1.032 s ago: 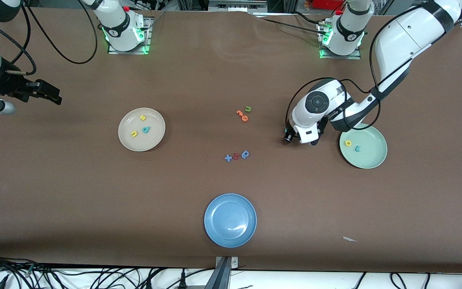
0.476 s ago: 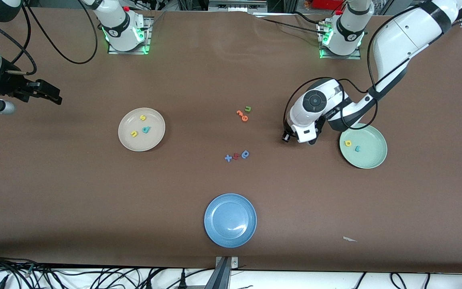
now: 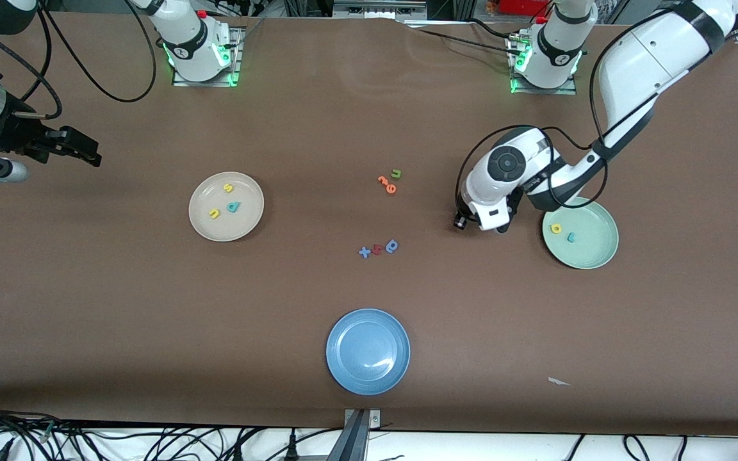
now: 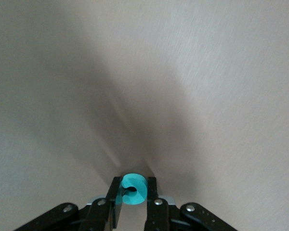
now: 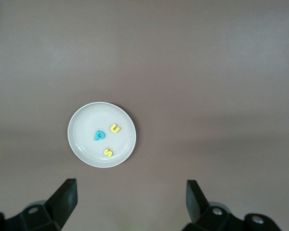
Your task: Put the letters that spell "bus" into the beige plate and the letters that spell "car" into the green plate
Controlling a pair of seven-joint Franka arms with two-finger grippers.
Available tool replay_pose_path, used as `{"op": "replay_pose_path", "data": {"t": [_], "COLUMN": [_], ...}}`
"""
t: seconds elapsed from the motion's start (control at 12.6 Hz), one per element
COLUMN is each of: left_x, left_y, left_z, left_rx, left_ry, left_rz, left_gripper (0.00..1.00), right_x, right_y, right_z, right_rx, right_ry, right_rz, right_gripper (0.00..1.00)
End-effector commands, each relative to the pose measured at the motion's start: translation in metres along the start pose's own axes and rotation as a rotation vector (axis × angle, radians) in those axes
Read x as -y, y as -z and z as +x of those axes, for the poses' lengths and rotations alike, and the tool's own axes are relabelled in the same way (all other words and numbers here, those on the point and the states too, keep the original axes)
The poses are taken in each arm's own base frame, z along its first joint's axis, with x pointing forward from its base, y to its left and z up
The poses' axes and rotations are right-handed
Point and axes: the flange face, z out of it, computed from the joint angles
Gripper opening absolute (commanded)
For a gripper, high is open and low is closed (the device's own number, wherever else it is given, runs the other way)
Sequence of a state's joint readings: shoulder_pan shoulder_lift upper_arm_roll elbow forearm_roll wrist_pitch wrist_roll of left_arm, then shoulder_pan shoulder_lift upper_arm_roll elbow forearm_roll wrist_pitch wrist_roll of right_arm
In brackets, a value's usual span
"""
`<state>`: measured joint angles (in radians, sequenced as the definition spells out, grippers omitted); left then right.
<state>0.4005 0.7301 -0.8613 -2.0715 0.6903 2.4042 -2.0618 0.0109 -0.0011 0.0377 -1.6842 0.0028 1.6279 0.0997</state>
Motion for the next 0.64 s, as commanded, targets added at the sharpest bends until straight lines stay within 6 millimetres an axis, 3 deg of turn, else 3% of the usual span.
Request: {"op": "replay_pose_path", "data": {"t": [0.0,0.16,0.24,0.4,0.56], "left_x": [-0.020,-0.022,-0.019,-0.004,0.022], "left_y": [0.041,0.061,0.068,0.088,0.095], "left_z": [0.037,0.068,0.094,0.143,0.199], "left_rx": [-0.029,-0.088,-0.104,-0.116,-0.098], "left_ry": [0.033,-0.014,-0.028,-0.090,-0.159], "left_rz": [-0.031,0.010,0.034,0.084,0.174], "left_gripper": [0.07,0.06,0.04,0.03,0.04], "right_x": [0.006,0.006,0.006,0.007,0.009], "right_y": [0.011,0.011,0.011,0.011,0.011], "right_z": [-0.004,-0.004,-0.004,-0.004,-0.005], "right_rx": [-0.016,-0.016,-0.016,-0.016,-0.016], "right_ry": [0.029,0.029,0.030,0.030,0.035], "right_rz": [-0.019,-0.019,-0.019,-0.020,-0.021], "right_gripper": [1.00,1.00,1.00,1.00,1.00]}}
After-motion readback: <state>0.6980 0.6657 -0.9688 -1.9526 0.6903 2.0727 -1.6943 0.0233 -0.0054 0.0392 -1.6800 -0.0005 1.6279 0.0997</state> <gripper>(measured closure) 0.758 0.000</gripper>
